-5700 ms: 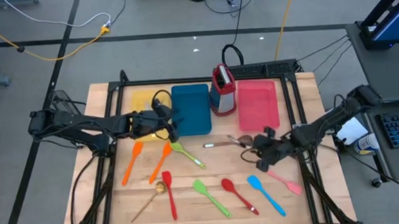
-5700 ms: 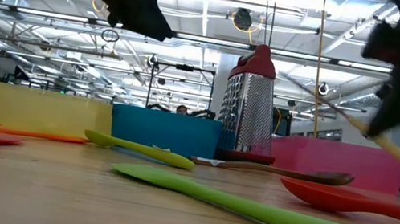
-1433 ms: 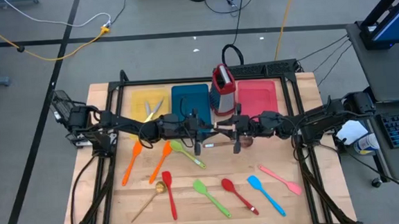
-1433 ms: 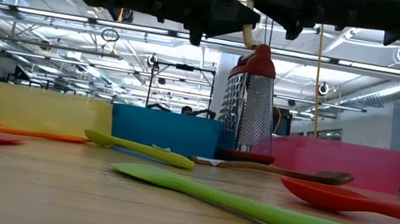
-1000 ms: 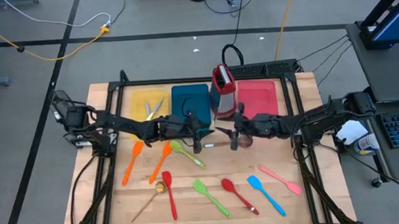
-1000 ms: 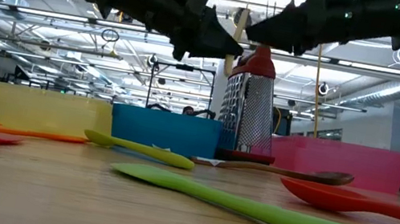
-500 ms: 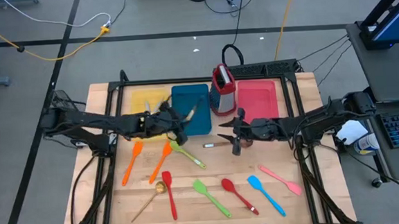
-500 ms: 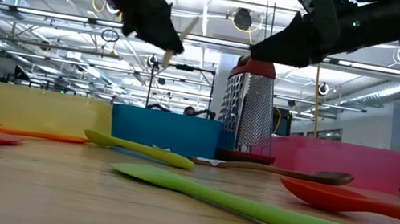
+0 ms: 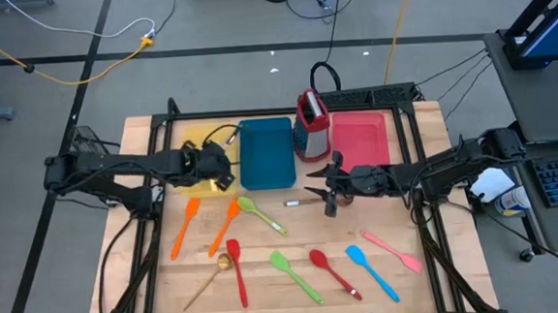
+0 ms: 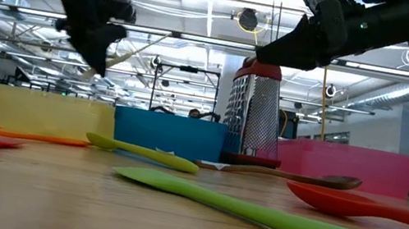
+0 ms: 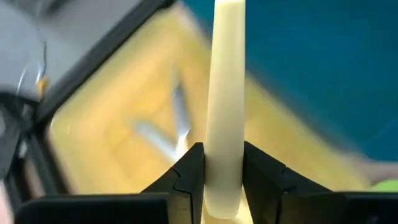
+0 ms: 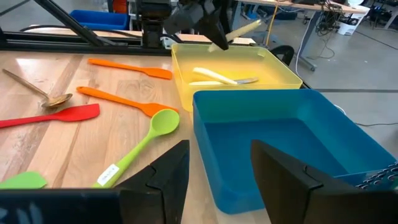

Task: Pick & Place Kitchen Items
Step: Put the yellow table knife into the yellow bin

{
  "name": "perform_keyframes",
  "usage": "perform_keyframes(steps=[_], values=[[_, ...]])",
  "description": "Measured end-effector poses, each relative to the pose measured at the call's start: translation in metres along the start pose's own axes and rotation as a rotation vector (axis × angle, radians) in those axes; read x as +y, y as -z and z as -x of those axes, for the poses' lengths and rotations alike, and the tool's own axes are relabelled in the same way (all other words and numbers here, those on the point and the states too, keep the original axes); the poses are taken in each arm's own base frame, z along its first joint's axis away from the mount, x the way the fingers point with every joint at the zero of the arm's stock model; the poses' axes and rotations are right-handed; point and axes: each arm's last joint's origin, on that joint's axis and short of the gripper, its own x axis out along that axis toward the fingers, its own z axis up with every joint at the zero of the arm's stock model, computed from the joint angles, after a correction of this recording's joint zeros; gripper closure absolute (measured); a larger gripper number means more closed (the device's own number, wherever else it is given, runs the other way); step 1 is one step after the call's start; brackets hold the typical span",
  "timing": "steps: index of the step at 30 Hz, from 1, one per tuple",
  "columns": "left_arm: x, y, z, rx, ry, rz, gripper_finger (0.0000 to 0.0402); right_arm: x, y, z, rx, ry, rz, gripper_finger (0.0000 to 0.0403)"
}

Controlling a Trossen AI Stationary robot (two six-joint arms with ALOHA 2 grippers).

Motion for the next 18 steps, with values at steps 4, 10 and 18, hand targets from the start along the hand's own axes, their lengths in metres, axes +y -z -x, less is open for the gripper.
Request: perform_keyframes(steps=[4,10,18], values=[[0.011,0.009,-0.011,0.118,-0.013,0.061,0.0313,0.000,0.000,0.000,-0.001,0.000,0.000,0.0237],[0.024,0.032,-0.037,0.253,-0.025,0.124,0.0312,0.000,0.000,0.000,-0.001,0.000,-0.001,0.0237],[0.036,0.052,-0.058,0.360,0.001,0.180,0.0312,0.000,0.000,0.000,-0.004,0.000,-0.001,0.0236]])
